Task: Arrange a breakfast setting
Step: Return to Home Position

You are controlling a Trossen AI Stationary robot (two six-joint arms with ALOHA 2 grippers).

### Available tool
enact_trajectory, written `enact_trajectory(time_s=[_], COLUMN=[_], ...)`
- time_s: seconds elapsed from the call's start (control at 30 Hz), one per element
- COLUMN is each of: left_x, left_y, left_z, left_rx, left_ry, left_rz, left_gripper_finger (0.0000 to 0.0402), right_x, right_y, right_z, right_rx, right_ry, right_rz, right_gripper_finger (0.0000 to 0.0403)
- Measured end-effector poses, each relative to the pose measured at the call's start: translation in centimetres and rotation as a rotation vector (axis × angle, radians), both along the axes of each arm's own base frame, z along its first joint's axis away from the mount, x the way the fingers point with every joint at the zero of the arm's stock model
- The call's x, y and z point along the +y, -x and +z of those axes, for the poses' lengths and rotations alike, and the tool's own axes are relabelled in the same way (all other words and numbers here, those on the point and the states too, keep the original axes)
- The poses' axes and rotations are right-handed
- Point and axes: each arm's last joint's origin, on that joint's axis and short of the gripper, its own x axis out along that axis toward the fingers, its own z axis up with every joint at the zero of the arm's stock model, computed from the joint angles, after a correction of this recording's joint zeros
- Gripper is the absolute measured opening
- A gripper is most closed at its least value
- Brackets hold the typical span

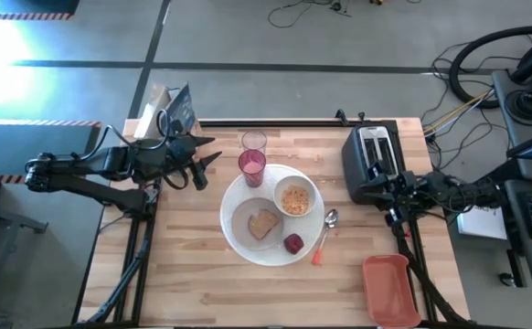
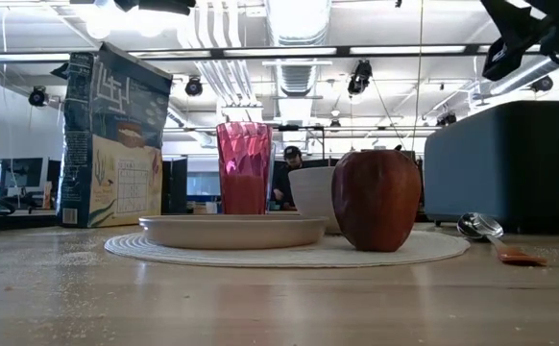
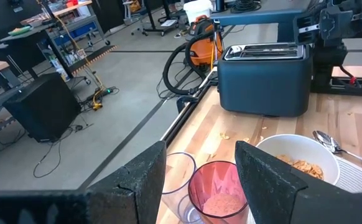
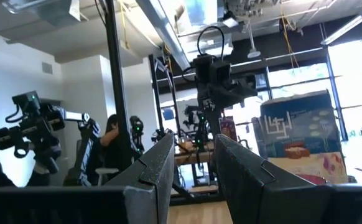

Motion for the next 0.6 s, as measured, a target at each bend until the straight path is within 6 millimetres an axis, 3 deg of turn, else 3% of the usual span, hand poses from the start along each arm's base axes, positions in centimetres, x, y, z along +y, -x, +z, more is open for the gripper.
enact_trajectory(time_s=[0.6], left_x=[0.0], left_y=[-1.0], left_z=[-0.6], left_rx=[0.042], left_ry=[-0.006], left_rz=[-0.003], left_gripper_finger=[0.0176], right_x=[0.1], right_y=[-0.6], right_z=[-0.4], right_rx=[0.054], right_ry=[0.005], right_rz=[0.000], right_gripper_finger=[0.0107])
